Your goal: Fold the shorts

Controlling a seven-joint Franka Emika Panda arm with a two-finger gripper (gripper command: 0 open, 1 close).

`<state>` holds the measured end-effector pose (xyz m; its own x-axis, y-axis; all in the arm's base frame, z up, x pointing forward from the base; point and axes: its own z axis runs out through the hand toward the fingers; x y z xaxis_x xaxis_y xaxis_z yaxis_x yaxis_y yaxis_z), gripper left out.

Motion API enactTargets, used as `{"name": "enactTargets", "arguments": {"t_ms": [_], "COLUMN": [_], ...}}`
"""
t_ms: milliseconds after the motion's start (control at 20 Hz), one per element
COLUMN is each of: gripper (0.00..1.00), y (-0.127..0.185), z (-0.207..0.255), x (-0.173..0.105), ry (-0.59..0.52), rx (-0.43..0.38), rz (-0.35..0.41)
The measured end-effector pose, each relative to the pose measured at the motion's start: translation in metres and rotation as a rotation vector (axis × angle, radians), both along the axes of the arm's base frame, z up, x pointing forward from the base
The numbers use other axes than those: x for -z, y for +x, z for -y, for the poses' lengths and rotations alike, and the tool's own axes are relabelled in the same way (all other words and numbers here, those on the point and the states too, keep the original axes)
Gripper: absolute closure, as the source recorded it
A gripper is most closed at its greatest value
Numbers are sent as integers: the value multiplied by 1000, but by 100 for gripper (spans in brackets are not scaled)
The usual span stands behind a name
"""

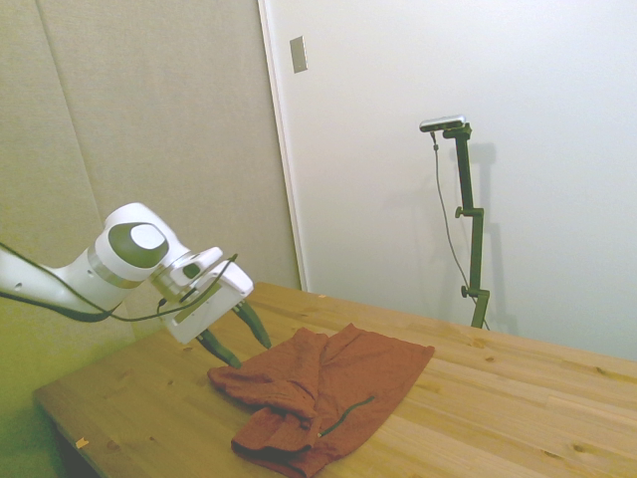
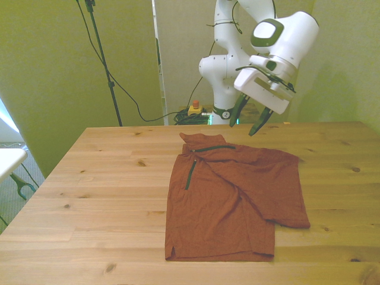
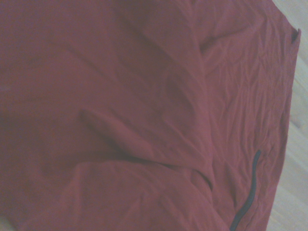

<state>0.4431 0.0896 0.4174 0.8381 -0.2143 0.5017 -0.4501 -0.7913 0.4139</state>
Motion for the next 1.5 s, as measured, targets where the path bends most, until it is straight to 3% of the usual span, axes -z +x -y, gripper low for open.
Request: {"name": "enactTargets", "arguments": {"t_ms": [400, 700, 1300, 1350, 1500], "gripper": [0, 0, 0, 100, 100], "y": [-18, -17, 17, 20, 29], "z": [-73, -88, -99, -98, -89], "x": [58, 74, 87, 86, 86], "ry": [-46, -43, 7, 8, 14], "rx": [-129, -155, -168, -164, -139], "rz": [39, 27, 25, 25, 30]}}
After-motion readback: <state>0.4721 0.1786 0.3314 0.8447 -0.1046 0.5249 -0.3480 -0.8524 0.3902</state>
